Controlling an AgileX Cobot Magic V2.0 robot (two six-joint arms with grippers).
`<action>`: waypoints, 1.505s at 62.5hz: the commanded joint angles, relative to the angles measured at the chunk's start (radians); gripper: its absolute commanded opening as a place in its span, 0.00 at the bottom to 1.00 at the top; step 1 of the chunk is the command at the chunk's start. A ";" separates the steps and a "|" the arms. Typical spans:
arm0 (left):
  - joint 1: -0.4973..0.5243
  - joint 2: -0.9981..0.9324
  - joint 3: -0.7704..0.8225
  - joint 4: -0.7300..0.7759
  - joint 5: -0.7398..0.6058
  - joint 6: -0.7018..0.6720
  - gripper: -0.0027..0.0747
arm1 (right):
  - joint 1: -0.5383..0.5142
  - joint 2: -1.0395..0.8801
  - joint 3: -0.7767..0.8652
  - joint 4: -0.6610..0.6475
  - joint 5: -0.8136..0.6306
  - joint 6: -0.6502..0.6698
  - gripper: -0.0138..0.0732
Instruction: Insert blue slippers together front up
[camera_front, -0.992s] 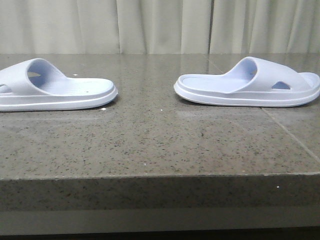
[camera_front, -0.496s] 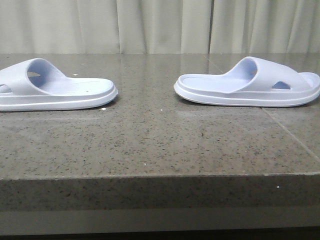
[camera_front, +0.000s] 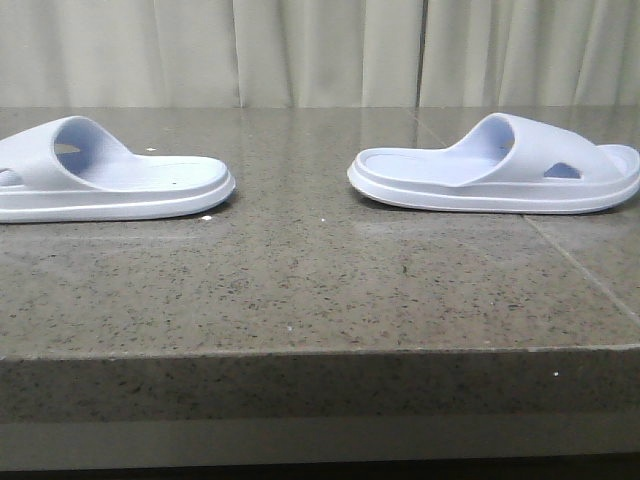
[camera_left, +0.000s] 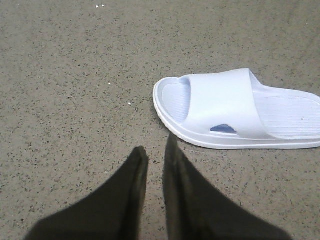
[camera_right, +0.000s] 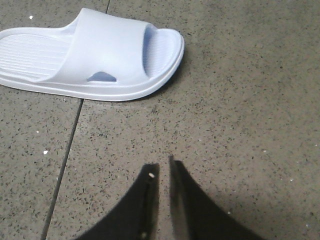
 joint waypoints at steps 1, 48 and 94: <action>-0.007 0.006 -0.032 0.003 -0.061 -0.003 0.41 | -0.006 0.009 -0.028 -0.012 -0.049 -0.001 0.58; 0.094 0.337 -0.241 0.084 0.182 -0.003 0.65 | -0.006 0.009 -0.028 -0.011 -0.039 -0.001 0.77; 0.443 0.836 -0.337 -0.959 0.265 0.684 0.53 | -0.006 0.009 -0.028 -0.011 -0.048 -0.001 0.77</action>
